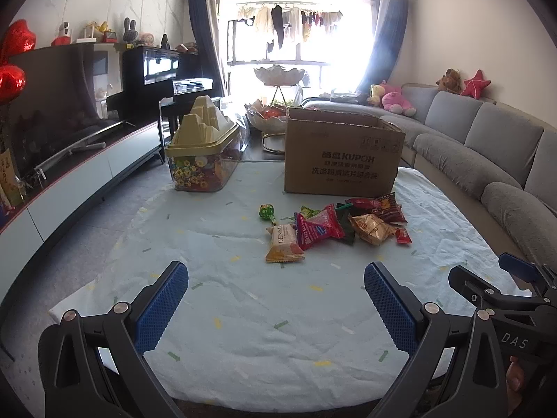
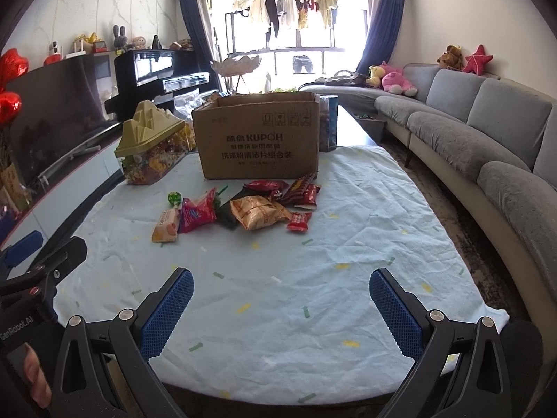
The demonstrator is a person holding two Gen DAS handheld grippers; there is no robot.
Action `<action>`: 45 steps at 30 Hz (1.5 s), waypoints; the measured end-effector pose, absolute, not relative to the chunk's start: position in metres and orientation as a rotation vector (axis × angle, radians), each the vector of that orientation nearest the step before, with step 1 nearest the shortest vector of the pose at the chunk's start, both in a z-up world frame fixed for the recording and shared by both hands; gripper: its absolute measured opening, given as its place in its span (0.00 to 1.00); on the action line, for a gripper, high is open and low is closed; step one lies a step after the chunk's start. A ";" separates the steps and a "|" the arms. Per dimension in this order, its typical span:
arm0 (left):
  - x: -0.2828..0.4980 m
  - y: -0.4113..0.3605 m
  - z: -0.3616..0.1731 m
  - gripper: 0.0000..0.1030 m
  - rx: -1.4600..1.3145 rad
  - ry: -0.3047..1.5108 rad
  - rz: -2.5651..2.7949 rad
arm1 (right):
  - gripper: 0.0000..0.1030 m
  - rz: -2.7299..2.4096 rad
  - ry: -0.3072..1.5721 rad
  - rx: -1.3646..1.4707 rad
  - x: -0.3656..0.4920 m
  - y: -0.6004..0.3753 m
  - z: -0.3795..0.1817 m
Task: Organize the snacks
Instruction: 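Grasp the white DENMAS cheese-ball pack with the left gripper while the right grasps a small red packet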
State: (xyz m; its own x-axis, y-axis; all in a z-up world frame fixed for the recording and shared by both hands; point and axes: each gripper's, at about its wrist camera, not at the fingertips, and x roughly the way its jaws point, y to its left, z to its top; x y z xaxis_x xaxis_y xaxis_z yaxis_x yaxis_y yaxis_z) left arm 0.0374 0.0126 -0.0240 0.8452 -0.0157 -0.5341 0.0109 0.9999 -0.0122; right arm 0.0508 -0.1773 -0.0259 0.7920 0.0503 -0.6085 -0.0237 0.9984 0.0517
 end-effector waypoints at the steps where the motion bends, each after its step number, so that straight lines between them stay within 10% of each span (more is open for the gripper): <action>1: 0.042 0.013 -0.025 1.00 -0.005 0.564 -0.006 | 0.99 0.040 0.656 0.042 0.051 -0.177 -0.026; 17: 0.121 0.014 -0.049 0.83 -0.024 0.643 0.047 | 0.92 -0.004 0.723 0.054 0.137 -0.183 -0.043; 45: 0.208 0.007 -0.113 0.36 -0.098 0.862 -0.040 | 0.39 -0.045 0.884 0.131 0.224 -0.202 -0.105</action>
State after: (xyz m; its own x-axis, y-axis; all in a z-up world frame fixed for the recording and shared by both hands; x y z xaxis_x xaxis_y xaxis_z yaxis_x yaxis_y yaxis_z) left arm 0.2084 0.0067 -0.1133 0.6508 -0.0750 -0.7555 -0.0039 0.9948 -0.1021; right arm 0.2236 -0.2021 -0.1046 0.6341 0.0153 -0.7731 0.0932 0.9910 0.0960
